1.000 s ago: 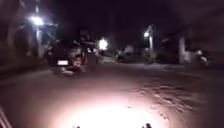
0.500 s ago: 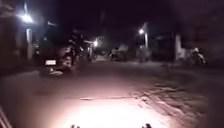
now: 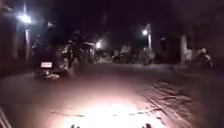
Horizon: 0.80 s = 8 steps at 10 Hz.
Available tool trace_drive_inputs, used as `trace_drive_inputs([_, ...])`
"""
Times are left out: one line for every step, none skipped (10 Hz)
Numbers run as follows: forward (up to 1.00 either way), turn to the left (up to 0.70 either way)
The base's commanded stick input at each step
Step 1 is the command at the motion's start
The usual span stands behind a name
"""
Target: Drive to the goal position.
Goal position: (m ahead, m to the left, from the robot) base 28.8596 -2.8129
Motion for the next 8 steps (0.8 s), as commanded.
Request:
trace_drive_inputs([0.85,0.00])
trace_drive_inputs([0.85,0.00])
trace_drive_inputs([0.85,0.00])
trace_drive_inputs([0.85,0.00])
trace_drive_inputs([0.85,0.00])
trace_drive_inputs([0.85,0.00])
trace_drive_inputs([0.85,0.00])
trace_drive_inputs([0.85,0.00])
